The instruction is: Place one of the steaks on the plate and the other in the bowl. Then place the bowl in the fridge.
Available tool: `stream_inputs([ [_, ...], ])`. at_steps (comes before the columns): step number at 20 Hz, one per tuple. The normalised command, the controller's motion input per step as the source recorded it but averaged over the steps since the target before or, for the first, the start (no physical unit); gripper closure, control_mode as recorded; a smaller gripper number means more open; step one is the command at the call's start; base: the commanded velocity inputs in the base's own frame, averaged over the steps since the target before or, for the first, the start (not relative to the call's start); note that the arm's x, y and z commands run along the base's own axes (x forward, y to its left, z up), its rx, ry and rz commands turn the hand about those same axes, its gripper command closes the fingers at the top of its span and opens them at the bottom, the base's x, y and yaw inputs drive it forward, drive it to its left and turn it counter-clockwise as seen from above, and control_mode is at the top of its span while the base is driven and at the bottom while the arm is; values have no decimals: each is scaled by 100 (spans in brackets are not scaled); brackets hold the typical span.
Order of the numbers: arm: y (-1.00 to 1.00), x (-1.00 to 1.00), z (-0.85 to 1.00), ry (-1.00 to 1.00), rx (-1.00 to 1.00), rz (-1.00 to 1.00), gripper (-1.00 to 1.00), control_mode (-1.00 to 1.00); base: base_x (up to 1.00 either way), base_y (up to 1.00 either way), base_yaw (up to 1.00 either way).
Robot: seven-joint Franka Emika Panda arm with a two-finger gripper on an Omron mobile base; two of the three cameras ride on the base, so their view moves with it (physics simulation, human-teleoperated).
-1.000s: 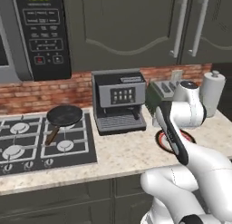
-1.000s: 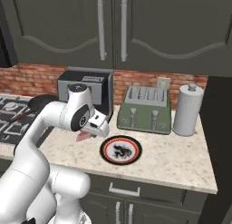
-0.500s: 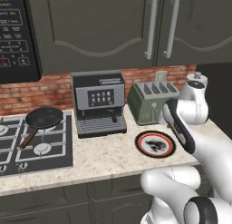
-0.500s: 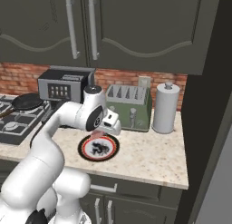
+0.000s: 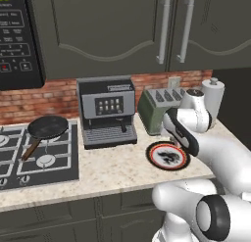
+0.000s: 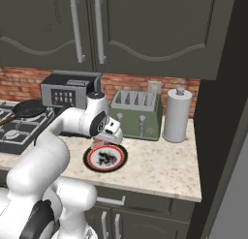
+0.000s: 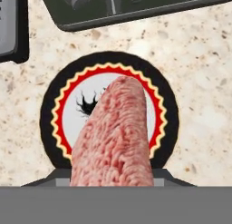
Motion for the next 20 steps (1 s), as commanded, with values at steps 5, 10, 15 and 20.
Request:
stream_inputs([
  [5,0,4,-59,13,0,0,100,-100,0,0,0],
  [10,0,20,-31,2,0,0,100,-100,0,0,0],
  [15,0,17,-33,1,0,0,100,-100,0,0,0],
  [20,0,13,-24,0,1,0,100,-100,0,0,0],
])
